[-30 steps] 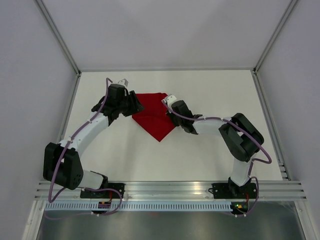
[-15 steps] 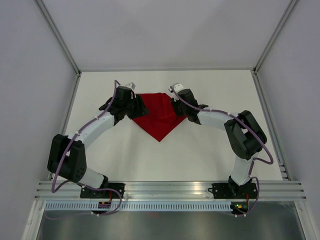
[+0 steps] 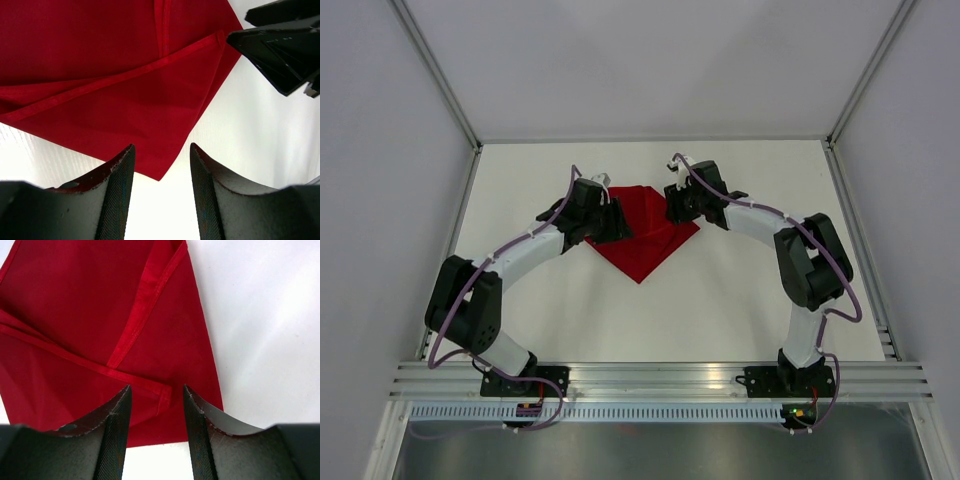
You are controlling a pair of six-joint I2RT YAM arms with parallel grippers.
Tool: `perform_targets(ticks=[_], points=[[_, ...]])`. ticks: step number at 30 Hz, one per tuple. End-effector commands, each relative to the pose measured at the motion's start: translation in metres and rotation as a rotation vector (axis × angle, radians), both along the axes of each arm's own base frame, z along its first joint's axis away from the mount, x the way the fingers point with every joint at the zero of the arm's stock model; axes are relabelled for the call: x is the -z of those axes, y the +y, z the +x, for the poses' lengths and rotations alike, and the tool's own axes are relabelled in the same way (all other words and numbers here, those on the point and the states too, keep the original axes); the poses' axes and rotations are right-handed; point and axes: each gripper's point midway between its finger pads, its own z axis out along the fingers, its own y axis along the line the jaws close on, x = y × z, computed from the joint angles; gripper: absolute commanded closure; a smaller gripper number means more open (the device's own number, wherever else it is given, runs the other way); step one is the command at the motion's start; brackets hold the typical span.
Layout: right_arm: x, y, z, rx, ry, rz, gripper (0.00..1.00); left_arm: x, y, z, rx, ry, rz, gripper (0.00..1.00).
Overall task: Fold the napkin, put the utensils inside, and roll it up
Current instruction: Fold the napkin
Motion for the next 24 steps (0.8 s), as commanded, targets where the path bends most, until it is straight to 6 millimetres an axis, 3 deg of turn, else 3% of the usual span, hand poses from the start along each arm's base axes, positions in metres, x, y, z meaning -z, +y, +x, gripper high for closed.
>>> perform_targets(ticks=[1,7,17,24], points=[[0.011,0.006,-0.002,-0.05,0.088,0.032,0.49,-0.001,-0.007,0.005,0.011,-0.03,-0.011,0.47],[0.028,0.002,0.001,-0.055,0.124,-0.003,0.49,-0.001,-0.012,0.004,0.019,-0.03,-0.016,0.47],[0.038,0.003,-0.005,-0.079,0.164,0.009,0.52,0.003,-0.017,0.004,0.025,-0.023,-0.018,0.47],[0.035,-0.001,-0.004,-0.074,0.162,0.019,0.8,0.005,-0.019,0.004,0.028,-0.02,-0.019,0.48]])
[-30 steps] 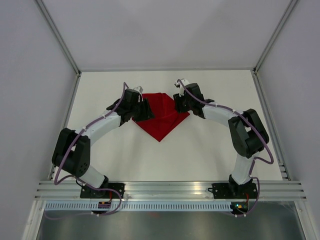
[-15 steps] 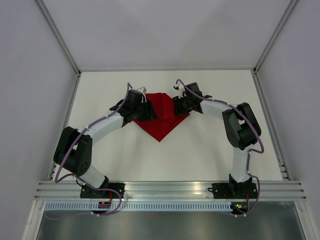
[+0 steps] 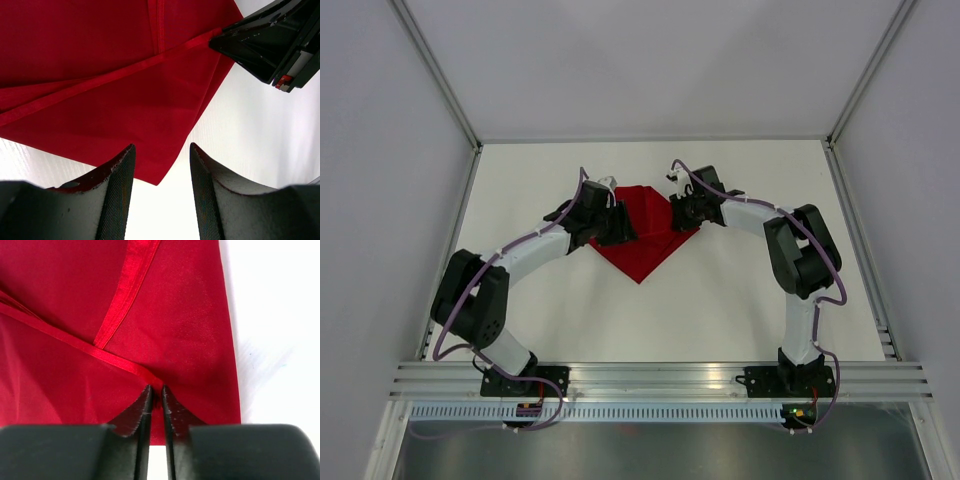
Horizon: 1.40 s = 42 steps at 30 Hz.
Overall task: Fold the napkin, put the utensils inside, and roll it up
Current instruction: Fold the napkin
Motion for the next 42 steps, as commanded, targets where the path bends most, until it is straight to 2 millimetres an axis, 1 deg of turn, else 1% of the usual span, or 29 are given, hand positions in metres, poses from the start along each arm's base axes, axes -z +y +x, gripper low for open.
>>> perform_targets(ticks=[1,3,6,8,12,20,30,35,38,39,41,42], points=[[-0.014,0.0,0.009,0.007,-0.019,0.027,0.83,-0.005,-0.007,0.005,-0.002,-0.024,-0.021,0.48],[-0.017,-0.005,0.01,0.015,-0.027,0.029,0.87,-0.004,-0.007,0.005,-0.001,-0.023,-0.022,0.48],[-0.022,-0.011,0.009,0.018,-0.043,0.025,0.9,-0.002,-0.009,0.005,0.003,-0.017,-0.022,0.48],[-0.021,-0.014,0.005,0.018,-0.042,0.019,0.93,-0.002,-0.01,0.005,0.005,-0.017,-0.022,0.48],[-0.028,-0.02,0.003,0.031,-0.057,0.019,0.94,-0.002,-0.012,0.006,0.008,-0.016,-0.024,0.48],[-0.033,-0.028,-0.003,0.01,-0.088,-0.002,0.96,0.003,-0.017,0.007,0.019,-0.007,-0.018,0.48],[-0.016,-0.035,-0.006,0.016,-0.068,-0.03,0.96,0.003,-0.024,0.007,0.046,-0.024,-0.005,0.48],[-0.012,-0.038,-0.008,0.019,-0.069,-0.039,0.97,0.002,-0.028,0.006,0.063,-0.036,0.003,0.48],[-0.009,-0.038,-0.008,0.022,-0.063,-0.043,0.96,0.0,-0.032,0.006,0.08,-0.059,0.019,0.48],[-0.008,-0.038,-0.008,0.022,-0.059,-0.044,0.96,0.0,-0.038,0.003,0.098,-0.07,0.029,0.48],[-0.006,-0.038,-0.007,0.021,-0.06,-0.045,0.96,-0.004,-0.04,0.005,0.112,-0.118,0.068,0.47],[-0.005,-0.038,-0.006,0.024,-0.061,-0.046,0.96,-0.006,-0.047,0.0,0.136,-0.137,0.08,0.47]])
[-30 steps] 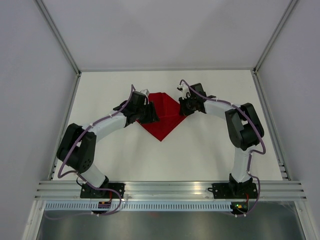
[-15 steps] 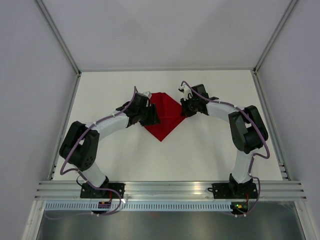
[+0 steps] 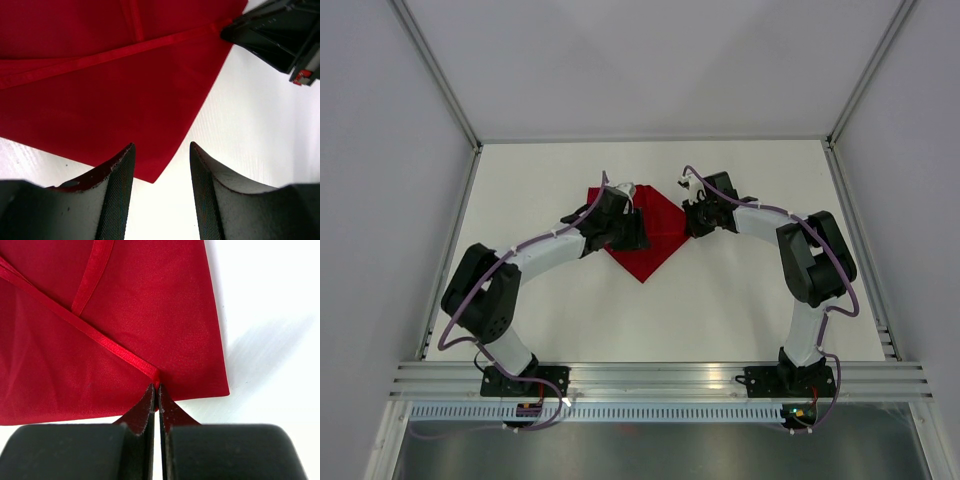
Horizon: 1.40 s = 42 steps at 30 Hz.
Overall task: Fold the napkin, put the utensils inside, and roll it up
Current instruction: Fold the napkin, then roll the napkin with the utensil
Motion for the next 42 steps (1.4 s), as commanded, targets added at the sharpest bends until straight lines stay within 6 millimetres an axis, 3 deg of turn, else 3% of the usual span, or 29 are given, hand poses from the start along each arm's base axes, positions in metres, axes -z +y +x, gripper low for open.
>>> perform_targets(ticks=[1,5,10,14,24,34,40,42], points=[[-0.006,-0.003,0.011,0.012,-0.044,-0.004,0.95,-0.02,-0.019,0.012,0.075,-0.158,0.05,0.47],[-0.009,-0.002,0.013,0.013,-0.051,-0.002,0.94,-0.024,-0.027,0.015,0.107,-0.257,0.116,0.45],[-0.011,-0.002,0.018,0.023,-0.056,-0.004,0.92,-0.026,-0.05,0.006,0.213,-0.395,0.239,0.4],[-0.012,-0.001,0.02,0.022,-0.053,-0.002,0.82,-0.023,-0.059,0.008,0.234,-0.448,0.315,0.39],[-0.019,0.001,0.026,0.033,-0.045,0.014,0.71,-0.016,-0.076,0.007,0.296,-0.533,0.423,0.39],[-0.036,0.0,0.036,0.077,-0.025,0.076,0.53,-0.004,-0.092,0.006,0.377,-0.571,0.487,0.37],[-0.05,-0.019,0.051,0.144,-0.008,0.13,0.53,0.009,-0.097,0.002,0.443,-0.584,0.534,0.37],[-0.054,-0.035,0.057,0.183,0.012,0.166,0.53,0.011,-0.099,0.001,0.457,-0.595,0.553,0.37]])
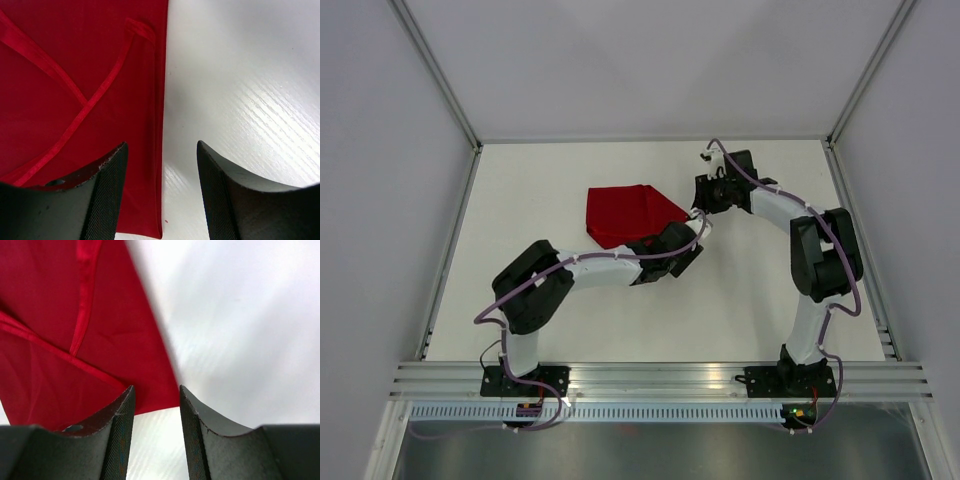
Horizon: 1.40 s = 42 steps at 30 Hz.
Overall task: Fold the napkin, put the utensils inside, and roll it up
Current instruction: Roll the napkin with the utensil
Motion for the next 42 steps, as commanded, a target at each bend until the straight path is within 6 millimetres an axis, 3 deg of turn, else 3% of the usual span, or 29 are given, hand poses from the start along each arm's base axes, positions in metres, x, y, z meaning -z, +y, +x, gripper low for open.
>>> perform_targets(ticks=[1,8,14,20,34,40,42], points=[[-0.02,-0.018,0.019,0.074,0.012,0.081,0.53,-0.007,-0.016,0.009,0.047,-0.074,0.033,0.37],[-0.031,-0.065,0.031,0.161,0.004,0.118,0.56,0.003,-0.016,0.017,0.01,-0.138,0.152,0.39],[-0.03,-0.09,0.03,0.191,0.014,0.129,0.57,0.016,-0.009,0.021,-0.025,-0.142,0.237,0.4],[-0.025,-0.1,0.029,0.2,0.022,0.125,0.6,0.028,-0.003,0.024,-0.048,-0.145,0.296,0.41],[-0.017,-0.102,0.029,0.194,0.029,0.115,0.62,0.054,0.002,0.024,-0.023,-0.089,0.328,0.45],[-0.026,-0.1,0.032,0.192,0.015,0.131,0.63,0.064,0.007,0.024,-0.019,-0.054,0.324,0.46],[-0.033,-0.114,0.038,0.228,0.004,0.15,0.63,0.067,0.011,0.024,-0.025,-0.042,0.324,0.46]])
